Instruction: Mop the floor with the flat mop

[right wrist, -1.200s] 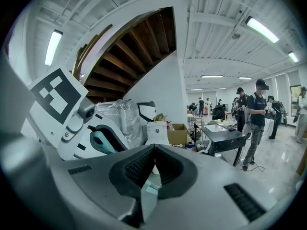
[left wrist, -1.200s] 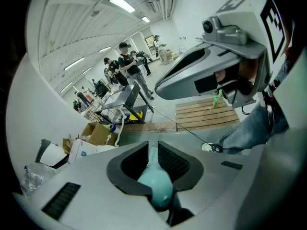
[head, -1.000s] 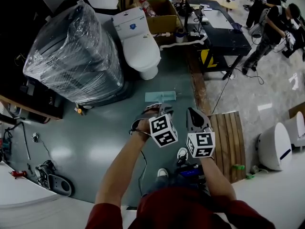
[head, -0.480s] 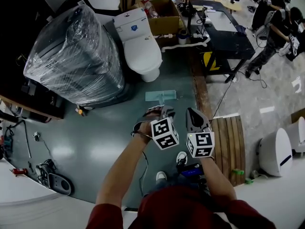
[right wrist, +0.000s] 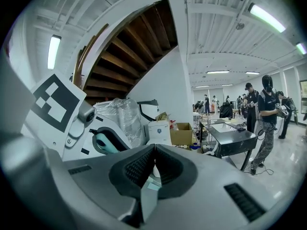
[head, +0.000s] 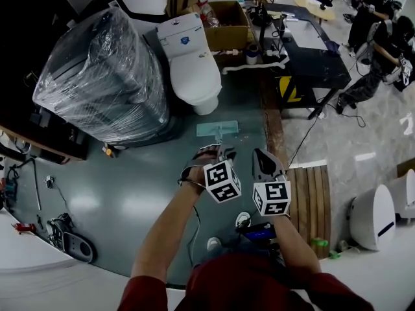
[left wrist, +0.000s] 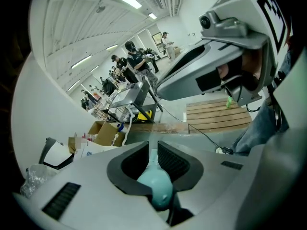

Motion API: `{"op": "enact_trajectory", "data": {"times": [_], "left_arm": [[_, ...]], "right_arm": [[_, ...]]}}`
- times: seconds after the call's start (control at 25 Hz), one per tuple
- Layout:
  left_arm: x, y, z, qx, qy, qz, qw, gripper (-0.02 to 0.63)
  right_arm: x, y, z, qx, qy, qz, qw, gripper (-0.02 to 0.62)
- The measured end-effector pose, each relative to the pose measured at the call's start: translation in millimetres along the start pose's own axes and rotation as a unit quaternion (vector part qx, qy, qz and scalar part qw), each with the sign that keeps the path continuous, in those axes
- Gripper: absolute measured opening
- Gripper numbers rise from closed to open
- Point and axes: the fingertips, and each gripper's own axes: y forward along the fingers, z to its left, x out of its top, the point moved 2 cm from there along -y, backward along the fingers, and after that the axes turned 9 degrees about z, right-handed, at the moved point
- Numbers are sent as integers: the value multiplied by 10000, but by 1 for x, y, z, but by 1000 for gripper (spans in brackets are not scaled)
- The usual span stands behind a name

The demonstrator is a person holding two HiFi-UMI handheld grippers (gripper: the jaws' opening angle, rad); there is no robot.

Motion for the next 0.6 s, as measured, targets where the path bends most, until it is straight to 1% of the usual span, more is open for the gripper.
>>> {"op": "enact_trajectory", "data": {"times": [0.24, 0.4, 0.6], "left_arm": [[4, 9, 5, 86, -122, 34, 9999, 57], [0, 16, 13, 145, -213, 44, 9997, 58], [-6, 22, 34, 170, -301, -16, 9994, 57]], "right_arm": [[6, 8, -20, 155, -31, 30, 9999, 18], [10, 17, -22, 209, -31, 30, 9998, 17], [18, 32, -17, 193, -61, 72, 9998, 17]]}}
